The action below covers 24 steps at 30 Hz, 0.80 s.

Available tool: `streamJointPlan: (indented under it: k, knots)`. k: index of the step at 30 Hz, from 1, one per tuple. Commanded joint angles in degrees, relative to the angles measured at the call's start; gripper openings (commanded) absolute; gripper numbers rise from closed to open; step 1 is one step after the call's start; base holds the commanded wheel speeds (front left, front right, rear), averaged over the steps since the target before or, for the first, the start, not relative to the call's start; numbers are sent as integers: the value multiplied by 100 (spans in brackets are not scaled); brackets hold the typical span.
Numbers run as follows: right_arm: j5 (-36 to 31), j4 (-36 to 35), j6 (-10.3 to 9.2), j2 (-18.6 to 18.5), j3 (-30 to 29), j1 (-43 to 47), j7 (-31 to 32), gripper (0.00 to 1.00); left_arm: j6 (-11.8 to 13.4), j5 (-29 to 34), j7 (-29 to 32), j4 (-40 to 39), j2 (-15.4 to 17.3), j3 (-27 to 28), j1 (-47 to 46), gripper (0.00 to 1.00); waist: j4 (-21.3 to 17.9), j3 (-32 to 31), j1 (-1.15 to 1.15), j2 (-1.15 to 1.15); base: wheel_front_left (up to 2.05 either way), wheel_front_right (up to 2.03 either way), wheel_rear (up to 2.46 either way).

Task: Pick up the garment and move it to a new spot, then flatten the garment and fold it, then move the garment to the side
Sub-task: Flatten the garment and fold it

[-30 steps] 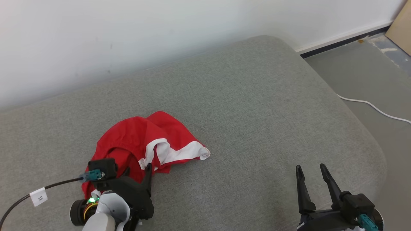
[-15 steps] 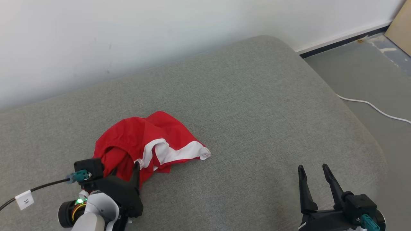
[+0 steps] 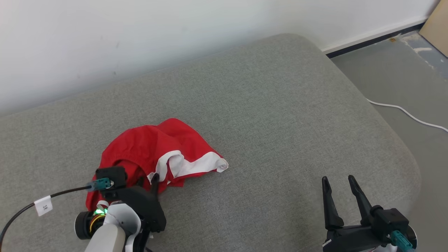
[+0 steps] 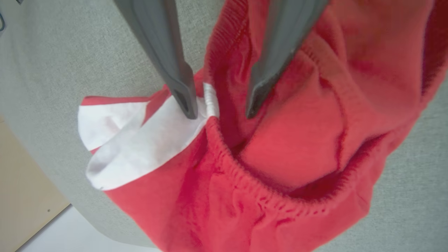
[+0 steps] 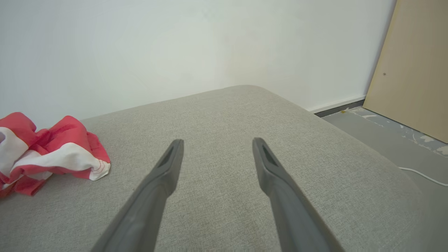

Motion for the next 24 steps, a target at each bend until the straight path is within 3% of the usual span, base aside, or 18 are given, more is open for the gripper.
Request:
streamJointPlan:
  k: [1,2,10,24]
  knots:
    - [46,4,-12,11,-10,-31,-9,100,0,60,-63,65,-1,-12,-100,38,-32,28,0,0,0,0,0]
    - [51,4,-12,11,-18,-32,-10,100,12,74,-88,109,7,-14,-124,1,-39,33,0,0,0,0,0]
    - [100,-1,-12,12,-72,35,-9,100,-7,56,-308,-26,39,-16,-315,0,80,6,0,0,0,0,0]
    - [163,50,-13,11,14,-18,-9,100,-558,-555,-350,-1107,-291,-746,-1836,0,223,-65,0,0,0,0,0]
